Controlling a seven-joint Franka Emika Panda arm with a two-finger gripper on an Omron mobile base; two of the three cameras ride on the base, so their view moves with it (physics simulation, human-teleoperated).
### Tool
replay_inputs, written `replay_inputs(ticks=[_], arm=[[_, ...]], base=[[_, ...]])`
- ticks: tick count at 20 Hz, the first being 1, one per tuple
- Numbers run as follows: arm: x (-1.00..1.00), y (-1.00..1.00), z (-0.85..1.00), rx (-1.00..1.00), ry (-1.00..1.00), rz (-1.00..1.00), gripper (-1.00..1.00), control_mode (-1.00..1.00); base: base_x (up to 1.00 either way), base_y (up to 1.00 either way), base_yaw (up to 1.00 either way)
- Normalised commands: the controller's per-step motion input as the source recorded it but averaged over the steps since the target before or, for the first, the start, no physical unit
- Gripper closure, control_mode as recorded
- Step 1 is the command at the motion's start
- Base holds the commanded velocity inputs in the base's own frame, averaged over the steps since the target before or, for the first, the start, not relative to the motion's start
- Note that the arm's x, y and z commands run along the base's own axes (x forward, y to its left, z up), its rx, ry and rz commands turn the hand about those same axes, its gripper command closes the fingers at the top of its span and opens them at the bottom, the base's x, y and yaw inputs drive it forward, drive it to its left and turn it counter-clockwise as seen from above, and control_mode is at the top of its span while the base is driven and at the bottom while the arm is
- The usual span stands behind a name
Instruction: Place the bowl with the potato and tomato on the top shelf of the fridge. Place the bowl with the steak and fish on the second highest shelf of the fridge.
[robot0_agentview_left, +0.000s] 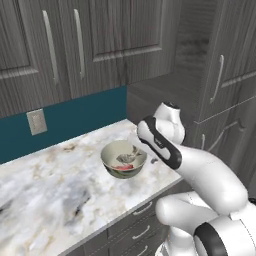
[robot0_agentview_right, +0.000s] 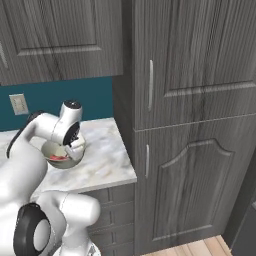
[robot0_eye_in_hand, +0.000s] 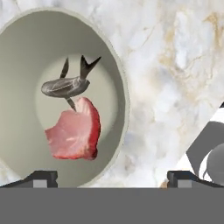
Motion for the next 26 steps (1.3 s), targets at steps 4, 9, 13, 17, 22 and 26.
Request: replay_inputs(ticks=[4, 9, 13, 17, 22, 26], arm=[[0.30, 0.00, -0.51, -0.05, -0.05, 0.02, -1.00, -1.00], [0.35, 0.00, -0.46, -0.06, -0.03, 0.02, -1.00, -1.00], [-0.02, -0.06, -0.21, -0.03, -0.01, 0.01, -1.00, -1.00], [-0.05, -0.13, -0.20, -0.02, -0.01, 0.00, -1.00, -1.00], [0.16, 0.02, -0.18, -0.03, 0.00, 0.00, -1.00, -1.00], [0.22, 0.11, -0.32, -0.07, 0.00, 0.00, 1.00, -1.00]], base=[[0.00, 0.00, 0.00], [0.00, 0.00, 0.00], [0.00, 0.00, 0.00], [0.00, 0.00, 0.00], [0.00, 0.00, 0.00], [0.00, 0.00, 0.00]])
